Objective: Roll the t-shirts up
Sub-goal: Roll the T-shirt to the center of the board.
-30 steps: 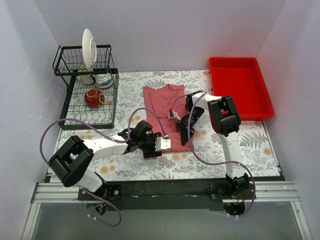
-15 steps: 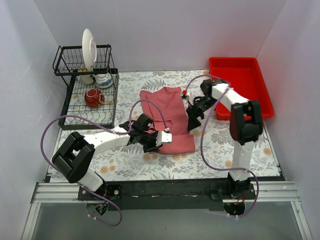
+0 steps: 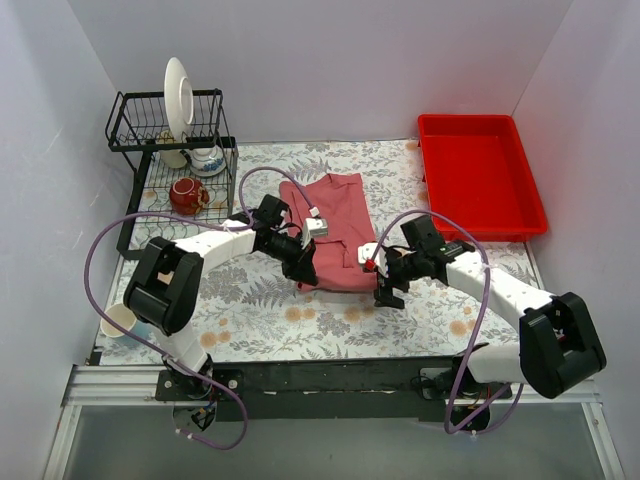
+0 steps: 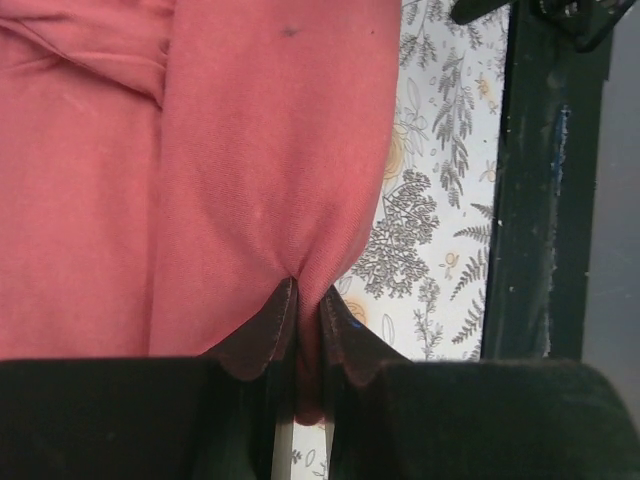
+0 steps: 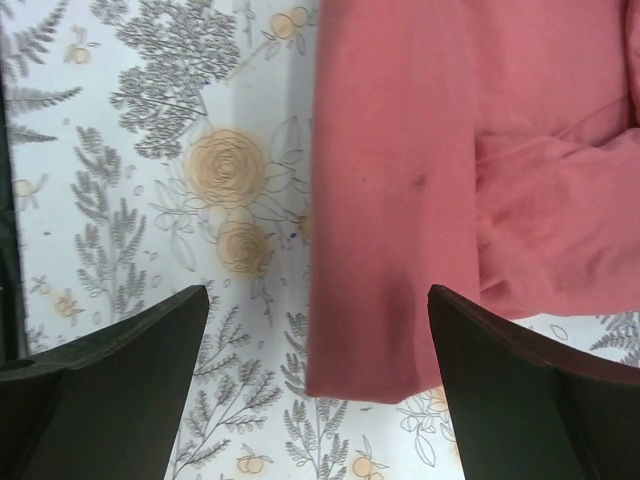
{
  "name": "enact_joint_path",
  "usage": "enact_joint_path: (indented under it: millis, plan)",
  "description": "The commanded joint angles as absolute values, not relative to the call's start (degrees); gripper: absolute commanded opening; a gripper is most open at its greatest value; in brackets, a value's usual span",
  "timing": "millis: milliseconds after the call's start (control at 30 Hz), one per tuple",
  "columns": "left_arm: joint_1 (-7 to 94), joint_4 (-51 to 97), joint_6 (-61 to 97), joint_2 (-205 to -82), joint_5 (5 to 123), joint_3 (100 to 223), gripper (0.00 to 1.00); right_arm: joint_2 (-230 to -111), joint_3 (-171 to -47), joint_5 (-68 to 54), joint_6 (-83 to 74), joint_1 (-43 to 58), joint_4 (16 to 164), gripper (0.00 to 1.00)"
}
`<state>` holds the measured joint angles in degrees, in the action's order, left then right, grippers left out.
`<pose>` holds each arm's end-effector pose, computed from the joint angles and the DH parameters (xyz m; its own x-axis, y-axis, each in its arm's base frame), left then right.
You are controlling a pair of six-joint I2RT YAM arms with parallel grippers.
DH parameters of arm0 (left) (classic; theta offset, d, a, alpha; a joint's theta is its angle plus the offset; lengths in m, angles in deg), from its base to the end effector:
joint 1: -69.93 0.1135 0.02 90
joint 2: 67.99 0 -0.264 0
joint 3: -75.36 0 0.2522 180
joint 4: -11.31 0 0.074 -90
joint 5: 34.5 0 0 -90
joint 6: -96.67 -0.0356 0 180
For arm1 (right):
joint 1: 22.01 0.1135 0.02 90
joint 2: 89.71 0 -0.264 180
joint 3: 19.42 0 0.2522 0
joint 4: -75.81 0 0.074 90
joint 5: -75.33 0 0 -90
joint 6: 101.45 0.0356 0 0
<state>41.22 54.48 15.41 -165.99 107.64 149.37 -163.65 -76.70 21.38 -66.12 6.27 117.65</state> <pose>0.2710 -0.1805 0.1841 -0.8845 0.3781 -0.2731 0.4342 0.4538 -0.7781 0.2034 0.1332 0.2073 0.0992 -0.6956 -0.7115 -0.9907 -0.0021 -0.1361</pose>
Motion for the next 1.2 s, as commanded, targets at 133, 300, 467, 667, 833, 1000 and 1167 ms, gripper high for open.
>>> enact_joint_path:
  millis: [133,300,467,667,833,1000,1167]
  plan:
    - [42.42,56.71,16.69,-166.86,113.50,151.17,0.02,-166.53,-73.52,17.77,-63.57,9.72,100.22,0.99]
    - [44.00,57.33,17.31,-168.62,114.47,152.13,0.02,-170.74,-71.50,17.94,-63.56,12.27,93.98,0.98]
    - [45.58,57.33,16.87,-169.15,114.83,152.22,0.02,-173.12,-70.01,11.88,-63.04,13.77,85.63,0.73]
    - [45.93,55.58,16.08,-166.53,110.62,148.81,0.39,-176.90,-76.92,13.80,-63.30,12.89,93.14,0.19]
    - [44.53,47.41,12.49,-157.83,104.29,142.22,0.63,-181.02,-83.18,18.46,-61.38,12.01,101.17,0.11]
    - [41.37,41.00,11.15,-156.14,98.76,138.17,0.66,-183.32,-85.74,18.55,-60.14,11.48,103.64,0.10]
    - [39.61,35.18,11.60,-157.80,95.76,135.44,0.64,-183.49,-86.79,18.47,-60.23,11.57,104.34,0.10]
